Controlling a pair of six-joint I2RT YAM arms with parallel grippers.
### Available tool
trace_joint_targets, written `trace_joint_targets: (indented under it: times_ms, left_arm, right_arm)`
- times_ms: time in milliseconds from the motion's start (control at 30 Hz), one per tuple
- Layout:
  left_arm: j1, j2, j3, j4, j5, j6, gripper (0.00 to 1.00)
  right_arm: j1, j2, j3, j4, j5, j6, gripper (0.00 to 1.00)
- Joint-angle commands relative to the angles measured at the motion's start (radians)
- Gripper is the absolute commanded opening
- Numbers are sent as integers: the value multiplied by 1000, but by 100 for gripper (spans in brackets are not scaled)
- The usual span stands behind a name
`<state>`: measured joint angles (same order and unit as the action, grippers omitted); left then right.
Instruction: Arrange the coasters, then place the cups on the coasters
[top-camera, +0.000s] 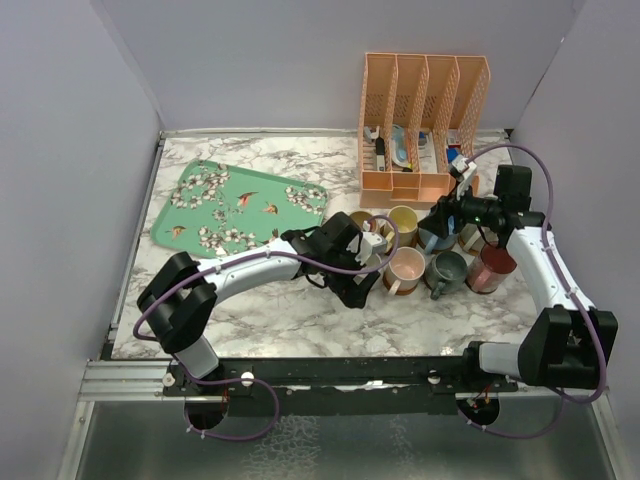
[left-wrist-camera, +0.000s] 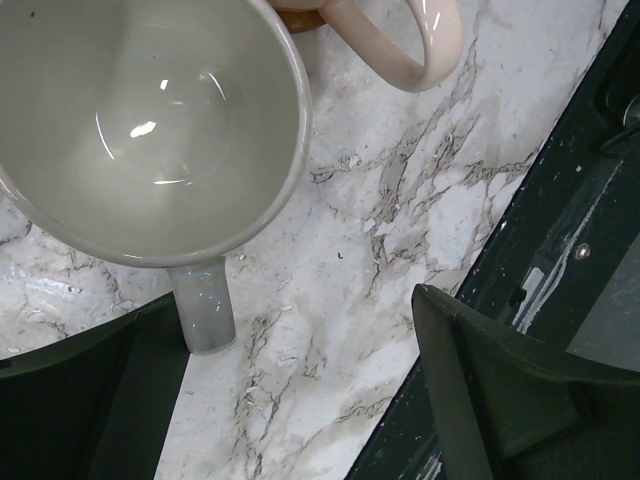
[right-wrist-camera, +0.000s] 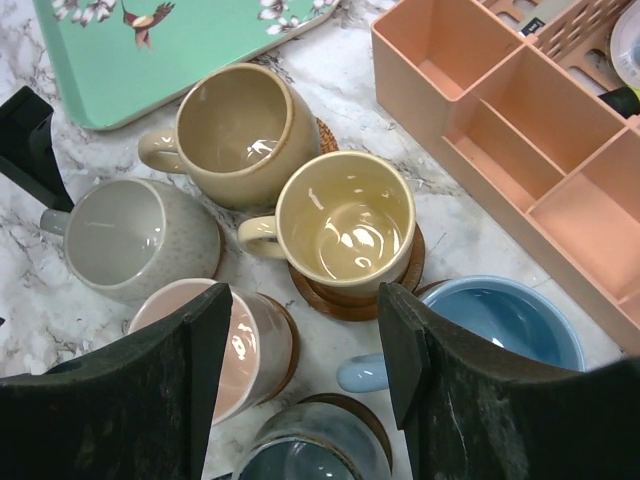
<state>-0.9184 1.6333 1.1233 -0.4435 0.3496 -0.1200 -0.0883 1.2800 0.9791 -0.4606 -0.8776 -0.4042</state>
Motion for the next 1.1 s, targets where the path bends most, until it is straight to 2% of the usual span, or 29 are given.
trace_joint_targets:
  times_ms: [0,767,900,1067]
  left_arm:
    - [1,-46,-8,18,71,6,90]
    - [48,-78,-17,18,100,-26,87]
    - [87,-103,-13,13,122,-24,87]
    - [172,-153,13,-20,177,4,87]
  right_arm:
    - [13,16,25,-23,-28,-37,60]
    - [15,19,23,-22,-18,-42,59]
    - [15,8,24,-1,30,-19,59]
    - [15,-9,30,42,170,27,60]
